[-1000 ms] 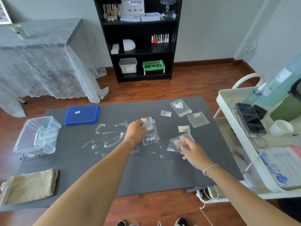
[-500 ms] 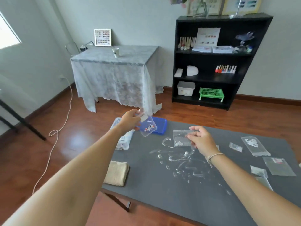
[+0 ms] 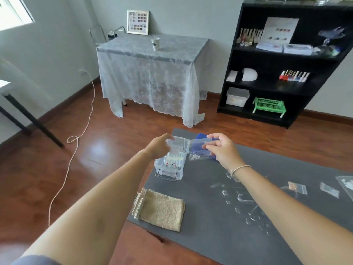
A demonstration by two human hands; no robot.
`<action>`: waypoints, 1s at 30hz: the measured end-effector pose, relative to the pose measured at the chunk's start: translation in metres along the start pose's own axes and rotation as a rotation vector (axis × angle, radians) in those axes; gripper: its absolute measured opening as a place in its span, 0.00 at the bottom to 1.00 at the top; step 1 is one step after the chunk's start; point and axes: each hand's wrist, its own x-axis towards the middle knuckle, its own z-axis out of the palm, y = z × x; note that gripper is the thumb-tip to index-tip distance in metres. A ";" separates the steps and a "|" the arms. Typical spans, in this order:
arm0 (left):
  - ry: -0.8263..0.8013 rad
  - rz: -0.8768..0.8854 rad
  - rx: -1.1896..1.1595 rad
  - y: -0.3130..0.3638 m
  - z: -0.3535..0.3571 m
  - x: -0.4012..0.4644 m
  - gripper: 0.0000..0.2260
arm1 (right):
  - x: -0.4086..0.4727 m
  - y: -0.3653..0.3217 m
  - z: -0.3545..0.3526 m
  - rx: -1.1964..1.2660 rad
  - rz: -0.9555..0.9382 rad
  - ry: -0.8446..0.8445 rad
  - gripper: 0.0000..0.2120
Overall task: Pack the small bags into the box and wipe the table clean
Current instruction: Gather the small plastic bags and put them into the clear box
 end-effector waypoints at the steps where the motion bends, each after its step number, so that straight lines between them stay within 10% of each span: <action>1: -0.026 0.010 0.035 -0.005 0.002 0.004 0.18 | 0.006 -0.002 0.006 -0.028 -0.006 -0.012 0.11; 17: 0.226 0.125 0.080 -0.047 -0.026 0.001 0.14 | 0.054 0.007 0.088 -0.620 -0.077 -0.337 0.23; 30: 0.020 0.388 -0.013 0.111 0.087 0.024 0.11 | -0.040 0.094 -0.103 -0.444 0.089 0.296 0.15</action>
